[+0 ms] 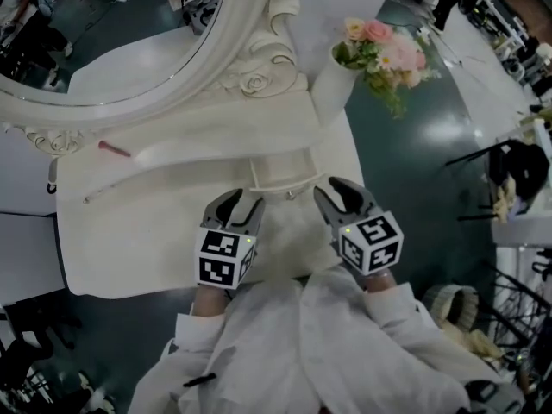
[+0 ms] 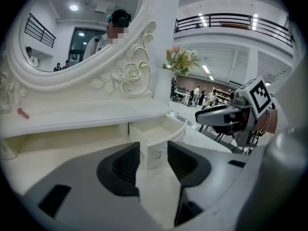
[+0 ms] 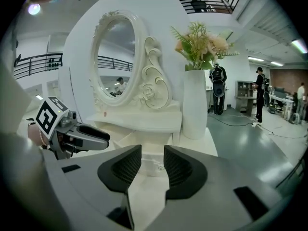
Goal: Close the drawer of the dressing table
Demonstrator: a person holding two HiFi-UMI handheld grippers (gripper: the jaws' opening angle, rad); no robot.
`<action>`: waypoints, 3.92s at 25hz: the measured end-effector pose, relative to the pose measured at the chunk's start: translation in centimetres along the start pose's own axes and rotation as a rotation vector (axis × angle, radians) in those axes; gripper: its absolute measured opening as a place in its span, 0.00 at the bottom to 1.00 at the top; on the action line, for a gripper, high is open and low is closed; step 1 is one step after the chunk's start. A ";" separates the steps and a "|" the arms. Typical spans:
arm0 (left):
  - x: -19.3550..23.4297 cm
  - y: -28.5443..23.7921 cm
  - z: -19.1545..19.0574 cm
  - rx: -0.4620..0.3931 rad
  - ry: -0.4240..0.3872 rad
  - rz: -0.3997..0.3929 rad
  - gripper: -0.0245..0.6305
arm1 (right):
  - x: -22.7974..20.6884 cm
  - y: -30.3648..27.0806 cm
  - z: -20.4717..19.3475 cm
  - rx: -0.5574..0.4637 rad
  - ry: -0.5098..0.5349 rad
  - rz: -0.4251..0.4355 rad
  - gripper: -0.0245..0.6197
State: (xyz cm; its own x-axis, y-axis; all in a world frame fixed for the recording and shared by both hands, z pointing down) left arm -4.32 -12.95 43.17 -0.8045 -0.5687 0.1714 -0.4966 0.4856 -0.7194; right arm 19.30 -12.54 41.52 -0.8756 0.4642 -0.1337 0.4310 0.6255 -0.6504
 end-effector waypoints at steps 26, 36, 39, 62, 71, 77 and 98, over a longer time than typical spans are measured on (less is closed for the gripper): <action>-0.3 -3.4 -1.2 0.106 -0.073 0.033 0.36 | -3.6 -3.9 -1.4 0.204 0.156 0.144 0.37; 0.3 -4.8 -1.1 0.135 -0.103 0.033 0.36 | -3.0 -5.3 -1.5 0.247 0.260 0.176 0.38; 0.3 -4.9 -1.1 0.134 -0.125 0.026 0.36 | -3.1 -5.7 -1.7 0.248 0.284 0.177 0.38; 0.5 -6.0 -0.8 0.147 -0.199 -0.026 0.36 | -2.0 -6.2 -0.8 0.218 0.262 0.183 0.38; 0.7 -5.7 -0.6 0.155 -0.216 -0.032 0.35 | -1.6 -5.9 -0.7 0.203 0.293 0.166 0.37; 0.8 -5.5 -0.3 0.142 -0.224 -0.029 0.35 | -1.5 -5.7 -0.3 0.188 0.314 0.158 0.37; 1.4 -6.4 0.5 0.166 -0.231 0.012 0.35 | -2.0 -6.9 0.0 0.189 0.296 0.123 0.37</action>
State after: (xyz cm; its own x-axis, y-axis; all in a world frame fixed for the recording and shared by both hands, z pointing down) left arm -2.10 -17.25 47.69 -0.7052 -0.7088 0.0179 -0.4116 0.3887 -0.8243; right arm 18.08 -17.75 46.25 -0.7068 0.7072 -0.0159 0.4574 0.4398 -0.7729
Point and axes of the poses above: the fingertips, and each gripper's own axes: y backward along the fingers, x to its left, z out of its top, the point moved 9 cm from there along y, backward along the fingers, and after that the axes turned 9 degrees about x, right-handed, at the moved point
